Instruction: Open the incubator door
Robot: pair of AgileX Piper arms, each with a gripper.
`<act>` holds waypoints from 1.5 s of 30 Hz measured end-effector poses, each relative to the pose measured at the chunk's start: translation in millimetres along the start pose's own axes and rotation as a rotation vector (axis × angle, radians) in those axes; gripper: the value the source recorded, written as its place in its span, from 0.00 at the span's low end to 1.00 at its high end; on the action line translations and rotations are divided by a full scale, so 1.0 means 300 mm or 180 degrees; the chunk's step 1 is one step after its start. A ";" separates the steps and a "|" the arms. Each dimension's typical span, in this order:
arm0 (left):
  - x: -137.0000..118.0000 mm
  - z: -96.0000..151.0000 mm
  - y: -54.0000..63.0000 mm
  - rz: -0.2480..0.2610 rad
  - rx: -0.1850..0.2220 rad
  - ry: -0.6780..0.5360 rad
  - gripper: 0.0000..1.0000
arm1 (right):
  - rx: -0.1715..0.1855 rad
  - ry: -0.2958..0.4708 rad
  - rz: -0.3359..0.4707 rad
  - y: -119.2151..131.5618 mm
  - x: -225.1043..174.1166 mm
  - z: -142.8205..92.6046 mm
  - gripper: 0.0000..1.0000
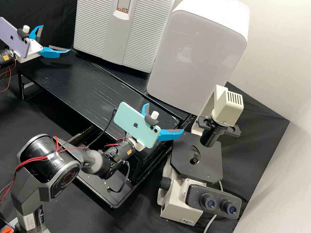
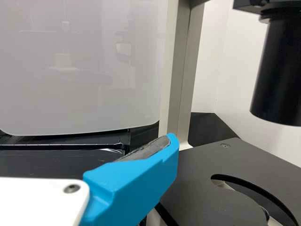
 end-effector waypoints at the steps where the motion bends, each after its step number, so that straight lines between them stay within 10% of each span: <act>1: 0.000 0.000 0.000 0.0000 0.0000 0.0000 1.00 | 0.0000 0.0000 0.0000 0.000 0.000 0.000 1.00; 18: 0.014 -0.007 0.020 0.0047 0.0002 -0.0147 1.00 | 0.0000 0.0000 0.0000 0.000 0.000 0.000 1.00; 25: 0.075 -0.008 0.103 0.0235 -0.0160 -0.0537 1.00 | 0.0000 0.0000 0.0000 0.000 0.000 0.000 1.00; 45: 0.228 -0.012 0.301 0.0603 -0.0076 -0.0912 1.00 | 0.0000 0.0000 0.0000 0.000 0.000 0.000 1.00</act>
